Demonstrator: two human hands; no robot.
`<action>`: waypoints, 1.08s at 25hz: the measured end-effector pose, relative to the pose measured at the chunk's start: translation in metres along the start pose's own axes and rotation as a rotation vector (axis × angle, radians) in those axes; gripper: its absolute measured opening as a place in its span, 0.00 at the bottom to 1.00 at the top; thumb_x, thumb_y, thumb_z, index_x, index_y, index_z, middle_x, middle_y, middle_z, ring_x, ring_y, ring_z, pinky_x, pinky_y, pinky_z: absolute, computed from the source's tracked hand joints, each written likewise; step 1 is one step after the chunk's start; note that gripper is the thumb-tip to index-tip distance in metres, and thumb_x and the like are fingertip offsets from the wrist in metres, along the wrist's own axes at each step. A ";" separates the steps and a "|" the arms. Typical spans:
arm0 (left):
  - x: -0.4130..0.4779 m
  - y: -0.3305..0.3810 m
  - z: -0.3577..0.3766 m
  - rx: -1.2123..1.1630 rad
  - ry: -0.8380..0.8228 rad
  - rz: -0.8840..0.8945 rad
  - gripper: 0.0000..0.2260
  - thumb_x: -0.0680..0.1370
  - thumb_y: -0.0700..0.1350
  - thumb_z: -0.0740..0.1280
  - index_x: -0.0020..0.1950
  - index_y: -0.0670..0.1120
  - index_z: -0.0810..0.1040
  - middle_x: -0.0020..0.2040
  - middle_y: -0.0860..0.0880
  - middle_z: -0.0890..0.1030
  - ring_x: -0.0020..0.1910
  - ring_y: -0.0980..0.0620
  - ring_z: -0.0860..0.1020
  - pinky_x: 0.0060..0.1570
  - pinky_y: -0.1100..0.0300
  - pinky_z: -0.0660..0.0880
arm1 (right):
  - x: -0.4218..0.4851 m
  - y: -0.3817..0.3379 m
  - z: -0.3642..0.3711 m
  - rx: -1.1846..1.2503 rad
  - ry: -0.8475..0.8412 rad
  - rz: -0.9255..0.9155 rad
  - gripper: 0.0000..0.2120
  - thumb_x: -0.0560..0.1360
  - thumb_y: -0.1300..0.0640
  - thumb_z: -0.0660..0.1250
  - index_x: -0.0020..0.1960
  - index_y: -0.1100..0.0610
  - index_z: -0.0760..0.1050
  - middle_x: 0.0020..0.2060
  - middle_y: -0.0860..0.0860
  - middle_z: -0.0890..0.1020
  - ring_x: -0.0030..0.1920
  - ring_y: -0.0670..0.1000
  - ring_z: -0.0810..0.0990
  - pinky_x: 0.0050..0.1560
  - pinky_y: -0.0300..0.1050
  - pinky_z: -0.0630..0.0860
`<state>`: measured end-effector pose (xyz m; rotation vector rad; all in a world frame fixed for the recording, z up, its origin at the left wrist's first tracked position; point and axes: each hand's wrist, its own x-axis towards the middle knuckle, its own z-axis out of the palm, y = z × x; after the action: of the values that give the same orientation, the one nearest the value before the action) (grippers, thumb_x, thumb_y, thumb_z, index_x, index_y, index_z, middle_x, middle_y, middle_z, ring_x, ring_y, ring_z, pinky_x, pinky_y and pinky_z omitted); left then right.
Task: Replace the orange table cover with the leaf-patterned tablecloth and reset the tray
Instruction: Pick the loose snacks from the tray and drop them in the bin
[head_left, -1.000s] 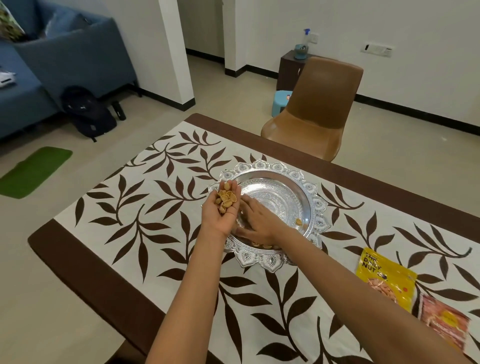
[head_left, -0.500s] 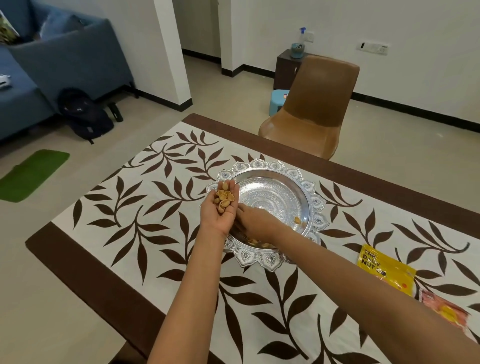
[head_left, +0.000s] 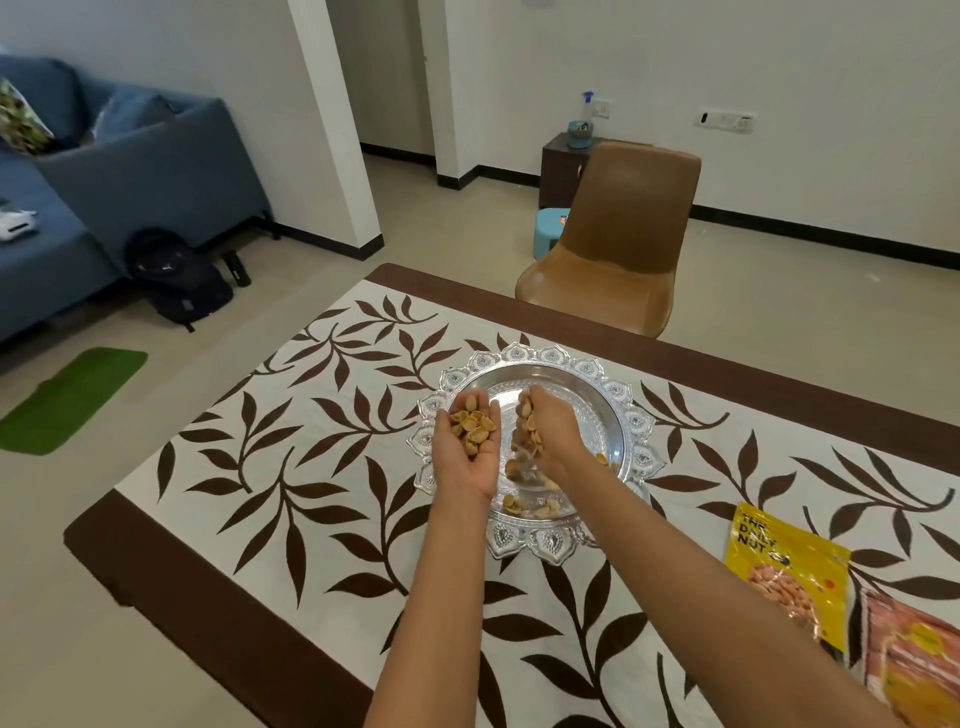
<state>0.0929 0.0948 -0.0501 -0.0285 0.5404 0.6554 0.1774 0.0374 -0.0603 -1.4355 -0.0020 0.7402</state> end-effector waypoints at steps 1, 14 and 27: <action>0.000 -0.009 0.001 0.064 0.016 0.041 0.17 0.83 0.48 0.56 0.46 0.41 0.79 0.45 0.42 0.82 0.47 0.48 0.81 0.47 0.53 0.81 | -0.004 0.000 0.003 0.126 0.008 0.101 0.16 0.78 0.57 0.59 0.31 0.54 0.67 0.25 0.50 0.69 0.23 0.48 0.66 0.25 0.39 0.65; 0.002 -0.045 -0.014 0.390 -0.043 0.185 0.18 0.83 0.51 0.54 0.55 0.44 0.81 0.51 0.44 0.83 0.52 0.46 0.82 0.49 0.54 0.78 | -0.037 0.008 0.003 0.712 -0.254 0.191 0.07 0.73 0.62 0.65 0.46 0.63 0.80 0.43 0.57 0.83 0.46 0.55 0.83 0.48 0.46 0.80; -0.010 -0.052 -0.009 0.248 0.045 -0.101 0.18 0.83 0.52 0.53 0.42 0.45 0.76 0.30 0.49 0.81 0.29 0.53 0.81 0.32 0.62 0.76 | -0.029 -0.002 0.011 -0.076 -0.042 -0.509 0.11 0.81 0.64 0.56 0.48 0.58 0.77 0.40 0.49 0.80 0.35 0.47 0.74 0.34 0.39 0.73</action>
<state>0.1129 0.0463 -0.0604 0.1617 0.6559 0.4865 0.1507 0.0336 -0.0446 -1.4103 -0.4172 0.3522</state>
